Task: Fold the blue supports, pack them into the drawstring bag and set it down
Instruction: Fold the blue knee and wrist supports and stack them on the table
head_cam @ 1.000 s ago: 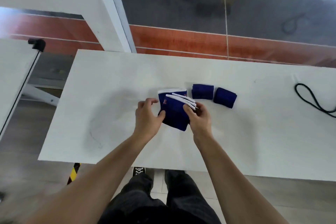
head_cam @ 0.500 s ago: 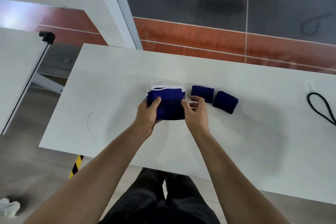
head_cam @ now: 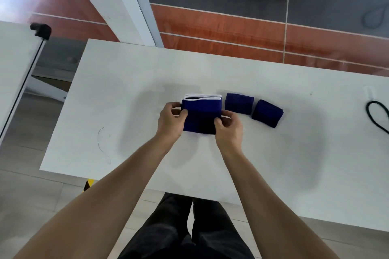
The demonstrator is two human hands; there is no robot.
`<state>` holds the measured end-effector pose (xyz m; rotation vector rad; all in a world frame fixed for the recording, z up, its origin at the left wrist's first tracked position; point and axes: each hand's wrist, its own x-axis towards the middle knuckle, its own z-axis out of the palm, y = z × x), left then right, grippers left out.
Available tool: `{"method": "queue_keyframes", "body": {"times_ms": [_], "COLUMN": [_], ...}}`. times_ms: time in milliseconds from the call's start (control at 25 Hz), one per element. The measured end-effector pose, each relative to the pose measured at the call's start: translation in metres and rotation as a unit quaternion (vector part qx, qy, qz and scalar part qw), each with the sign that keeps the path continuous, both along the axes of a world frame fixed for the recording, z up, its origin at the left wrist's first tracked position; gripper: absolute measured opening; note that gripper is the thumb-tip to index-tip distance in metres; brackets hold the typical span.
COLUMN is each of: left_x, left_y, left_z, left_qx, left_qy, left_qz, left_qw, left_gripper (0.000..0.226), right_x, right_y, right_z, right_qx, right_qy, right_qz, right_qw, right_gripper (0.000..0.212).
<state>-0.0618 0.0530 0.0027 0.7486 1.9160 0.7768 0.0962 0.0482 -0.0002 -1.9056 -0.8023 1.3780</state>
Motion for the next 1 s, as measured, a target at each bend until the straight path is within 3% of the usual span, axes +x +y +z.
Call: {"method": "queue_keyframes", "body": {"times_ms": [160, 240, 320, 400, 480, 560, 720, 1000], "left_x": [-0.007, -0.009, -0.01, -0.009, -0.007, -0.005, -0.003, 0.003], "left_y": [0.005, 0.006, 0.002, -0.002, -0.005, -0.009, -0.016, 0.004], "left_z": [-0.015, -0.021, -0.025, -0.027, -0.028, -0.036, -0.051, -0.034], "left_qx": [-0.001, -0.004, 0.047, 0.136, 0.197, 0.19, 0.101, 0.09], "left_qy": [0.049, 0.071, 0.142, 0.272, 0.385, 0.429, 0.423, 0.436], "left_qz": [-0.043, -0.056, -0.081, -0.164, -0.275, -0.346, -0.371, -0.378], "left_qw": [0.998, 0.996, 0.985, 0.938, 0.859, 0.812, 0.82, 0.812], "left_gripper": [0.021, 0.026, 0.037, 0.046, 0.047, 0.046, 0.05, 0.049], "right_x": [-0.006, -0.008, -0.011, -0.013, -0.013, -0.016, -0.016, -0.004], "right_y": [0.007, 0.011, 0.011, 0.009, 0.005, 0.003, 0.0, 0.005], "right_z": [-0.007, -0.012, -0.017, -0.024, -0.031, -0.038, -0.046, -0.033], "right_qx": [-0.012, -0.027, -0.034, 0.006, 0.093, 0.144, 0.103, 0.114], "right_qy": [-0.041, -0.066, -0.097, -0.144, -0.207, -0.27, -0.33, -0.312], "right_qz": [0.014, 0.023, 0.033, 0.048, 0.078, 0.142, 0.227, 0.245], "right_qw": [0.999, 0.997, 0.994, 0.988, 0.971, 0.941, 0.91, 0.911], "right_gripper": [0.017, 0.014, 0.014, 0.023, 0.035, 0.043, 0.054, 0.051]}}
